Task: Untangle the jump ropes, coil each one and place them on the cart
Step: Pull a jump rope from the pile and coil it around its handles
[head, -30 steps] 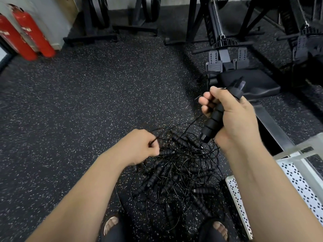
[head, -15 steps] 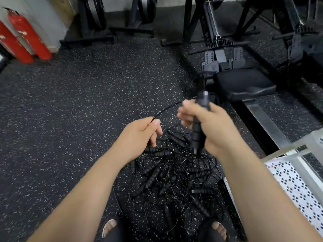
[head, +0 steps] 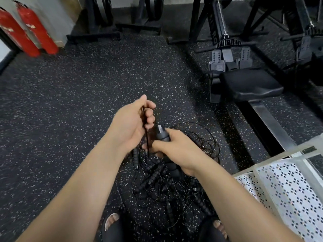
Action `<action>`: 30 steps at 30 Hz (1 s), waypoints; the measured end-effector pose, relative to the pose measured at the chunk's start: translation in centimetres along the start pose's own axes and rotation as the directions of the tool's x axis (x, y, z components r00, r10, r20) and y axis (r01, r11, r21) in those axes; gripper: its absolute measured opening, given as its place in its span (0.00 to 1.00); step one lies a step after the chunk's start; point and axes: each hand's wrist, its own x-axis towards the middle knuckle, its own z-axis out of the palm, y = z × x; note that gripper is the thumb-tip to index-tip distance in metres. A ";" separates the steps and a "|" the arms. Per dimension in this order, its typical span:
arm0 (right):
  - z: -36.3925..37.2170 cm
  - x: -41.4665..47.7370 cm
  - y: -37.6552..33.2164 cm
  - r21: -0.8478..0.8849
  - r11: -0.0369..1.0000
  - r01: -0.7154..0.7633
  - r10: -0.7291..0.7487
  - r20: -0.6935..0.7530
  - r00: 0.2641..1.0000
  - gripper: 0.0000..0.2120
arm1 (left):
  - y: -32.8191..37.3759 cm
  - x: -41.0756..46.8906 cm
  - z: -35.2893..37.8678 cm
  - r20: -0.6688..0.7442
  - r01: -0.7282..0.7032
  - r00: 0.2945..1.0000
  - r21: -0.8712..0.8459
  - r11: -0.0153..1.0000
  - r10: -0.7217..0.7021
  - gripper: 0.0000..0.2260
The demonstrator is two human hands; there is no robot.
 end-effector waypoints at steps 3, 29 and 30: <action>0.8 -0.5 0.0 -0.027 1.000 -0.001 0.003 0.082 0.997 0.07 | -0.1 0.6 -1.2 -0.090 0.013 0.996 -0.009 1.000 -0.013 0.15; -8.8 -2.6 -4.2 0.583 0.744 0.327 -0.061 -0.428 0.902 0.09 | -6.5 -5.0 1.8 0.254 -0.132 0.927 0.909 0.396 -0.276 0.10; -9.0 -2.5 -4.0 0.585 0.741 0.330 -0.064 -0.428 0.902 0.09 | -6.5 -5.0 1.8 0.245 -0.147 0.937 0.923 0.355 -0.249 0.10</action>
